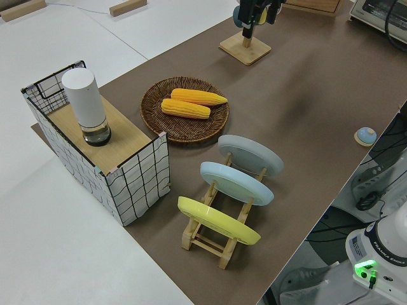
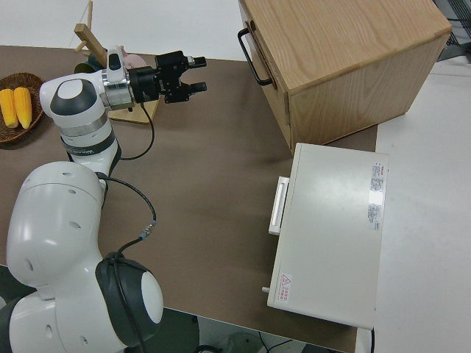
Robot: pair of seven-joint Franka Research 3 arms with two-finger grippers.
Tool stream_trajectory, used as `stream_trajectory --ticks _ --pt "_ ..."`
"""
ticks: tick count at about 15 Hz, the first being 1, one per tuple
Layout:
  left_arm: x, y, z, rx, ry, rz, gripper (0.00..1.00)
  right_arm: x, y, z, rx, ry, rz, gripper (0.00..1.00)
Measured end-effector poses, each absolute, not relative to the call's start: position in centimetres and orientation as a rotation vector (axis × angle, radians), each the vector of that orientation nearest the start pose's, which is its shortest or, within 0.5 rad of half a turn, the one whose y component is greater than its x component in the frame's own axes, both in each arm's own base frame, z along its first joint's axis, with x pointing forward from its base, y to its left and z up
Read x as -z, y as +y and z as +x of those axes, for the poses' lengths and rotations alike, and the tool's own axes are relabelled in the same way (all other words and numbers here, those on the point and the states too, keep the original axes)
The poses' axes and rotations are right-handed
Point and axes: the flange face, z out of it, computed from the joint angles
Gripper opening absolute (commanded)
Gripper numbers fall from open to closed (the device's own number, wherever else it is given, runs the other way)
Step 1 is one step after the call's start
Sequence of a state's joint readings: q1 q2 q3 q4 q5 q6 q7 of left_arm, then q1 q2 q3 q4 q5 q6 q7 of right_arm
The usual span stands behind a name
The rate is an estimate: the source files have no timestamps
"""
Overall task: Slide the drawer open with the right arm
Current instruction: 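Swing the right gripper up to the black drawer handle, then close the right gripper on the black drawer handle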
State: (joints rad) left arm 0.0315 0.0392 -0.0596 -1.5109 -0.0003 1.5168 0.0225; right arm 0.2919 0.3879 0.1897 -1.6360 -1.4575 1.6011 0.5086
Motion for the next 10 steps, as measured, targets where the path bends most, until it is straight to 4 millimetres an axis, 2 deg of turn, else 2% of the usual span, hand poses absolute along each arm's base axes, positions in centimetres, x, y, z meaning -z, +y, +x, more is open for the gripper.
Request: stream_trajectory --ticks 3,10 --pt "-62.6 -1.5 56.1 -0.052 0.08 -3.143 0.99 -42.2 18.1 64.9 -0.397 0.379 1.644 0.981" --pt "-62.6 -1.5 56.1 -0.052 0.08 -3.143 0.99 -40.8 12.5 68.3 -0.465 0.467 1.544 0.971"
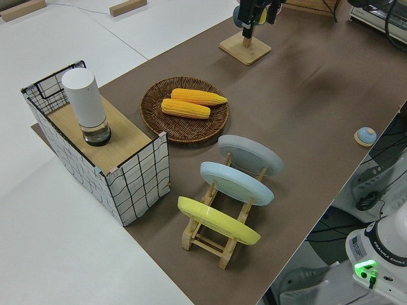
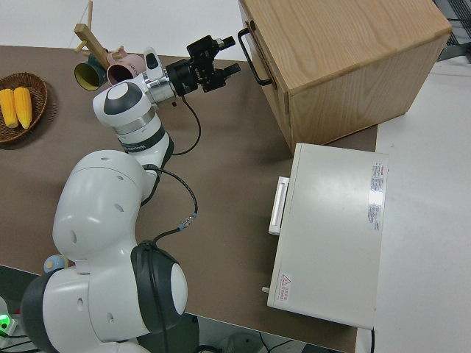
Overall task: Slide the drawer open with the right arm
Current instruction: 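Close the right gripper on the black drawer handle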
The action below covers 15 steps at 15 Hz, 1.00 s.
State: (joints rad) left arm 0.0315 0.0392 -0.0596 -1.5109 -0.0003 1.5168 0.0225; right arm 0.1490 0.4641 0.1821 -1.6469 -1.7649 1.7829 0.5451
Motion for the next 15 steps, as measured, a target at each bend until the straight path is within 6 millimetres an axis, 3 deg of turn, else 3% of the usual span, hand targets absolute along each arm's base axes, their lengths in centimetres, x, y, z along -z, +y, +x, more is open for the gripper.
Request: stream_trajectory --ticks 1,2,3,5,7,10,15 --pt "-62.6 -1.5 56.1 -0.052 0.08 -3.143 0.99 -40.6 11.8 68.5 -0.467 0.473 1.54 0.938" --pt "-62.6 -1.5 56.1 -0.052 0.08 -3.143 0.99 -40.4 11.4 68.7 -0.469 0.477 1.537 0.834" --pt "-62.6 -1.5 56.1 -0.052 0.08 -3.143 0.99 -40.2 11.2 68.8 -0.471 0.476 1.535 0.698" --pt "-62.6 -1.5 56.1 -0.052 0.08 -3.143 0.99 -40.0 11.2 68.8 -0.471 0.477 1.536 0.328" --pt "-62.6 -1.5 56.1 -0.052 0.08 -3.143 0.99 -39.9 11.3 68.8 -0.472 0.479 1.537 0.12" --pt "-62.6 -1.5 56.1 -0.052 0.08 -3.143 0.99 -39.9 11.1 68.8 -0.47 0.478 1.537 0.023" --pt "-62.6 -1.5 56.1 -0.052 0.08 -3.143 0.99 -39.3 11.1 68.9 -0.472 0.479 1.541 0.0"
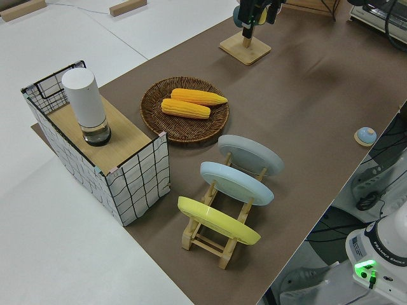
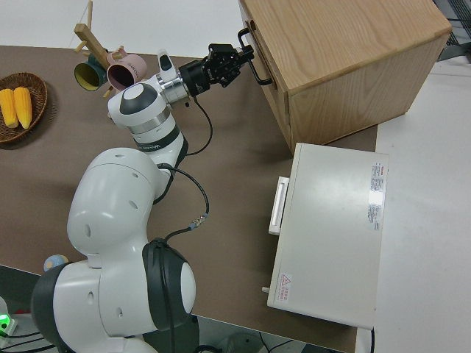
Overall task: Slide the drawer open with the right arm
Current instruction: 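Close the right gripper on the black drawer handle, then pull the drawer handle toward the robot with the right gripper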
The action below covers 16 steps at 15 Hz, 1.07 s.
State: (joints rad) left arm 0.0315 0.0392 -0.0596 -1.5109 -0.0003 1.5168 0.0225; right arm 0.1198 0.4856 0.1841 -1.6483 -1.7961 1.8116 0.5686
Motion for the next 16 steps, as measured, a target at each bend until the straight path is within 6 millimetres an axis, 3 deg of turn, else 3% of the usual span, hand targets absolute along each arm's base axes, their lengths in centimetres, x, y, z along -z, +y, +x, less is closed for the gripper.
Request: stream_trajectory --ticks 5,8,15,16 --pt "-62.6 -1.5 56.1 -0.052 0.08 -3.143 0.99 -39.3 11.4 68.8 -0.474 0.48 1.54 0.0" --pt "-62.6 -1.5 56.1 -0.052 0.08 -3.143 0.99 -39.3 13.0 68.2 -0.469 0.47 1.541 0.0" --pt "-62.6 -1.5 56.1 -0.052 0.08 -3.143 0.99 -39.3 20.4 65.0 -0.446 0.442 1.554 0.0" --pt "-62.6 -1.5 56.1 -0.052 0.08 -3.143 0.99 -39.4 22.3 64.0 -0.449 0.444 1.556 0.0"
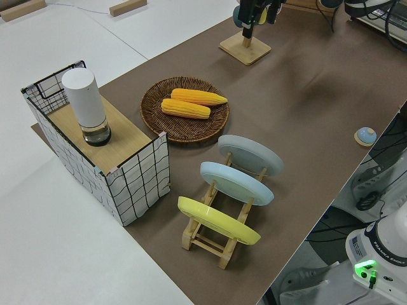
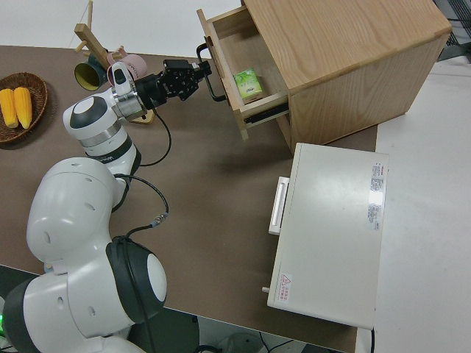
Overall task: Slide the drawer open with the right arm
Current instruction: 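Pull the drawer handle toward the robot with the right gripper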
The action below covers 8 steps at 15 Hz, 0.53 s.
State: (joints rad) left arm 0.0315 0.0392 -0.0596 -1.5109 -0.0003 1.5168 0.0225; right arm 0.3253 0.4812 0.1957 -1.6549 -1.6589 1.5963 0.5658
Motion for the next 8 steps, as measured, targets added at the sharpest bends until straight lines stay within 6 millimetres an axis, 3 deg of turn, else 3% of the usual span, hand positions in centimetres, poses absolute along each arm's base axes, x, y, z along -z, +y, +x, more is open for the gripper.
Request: stream_trajectory --ticks 6,8 --pt "-62.6 -1.5 56.1 -0.052 0.08 -3.143 0.99 -39.6 29.9 59.7 -0.471 0.472 1.569 0.0" --pt "-62.6 -1.5 56.1 -0.052 0.08 -3.143 1.0 -39.7 30.9 59.1 -0.477 0.478 1.574 0.0"
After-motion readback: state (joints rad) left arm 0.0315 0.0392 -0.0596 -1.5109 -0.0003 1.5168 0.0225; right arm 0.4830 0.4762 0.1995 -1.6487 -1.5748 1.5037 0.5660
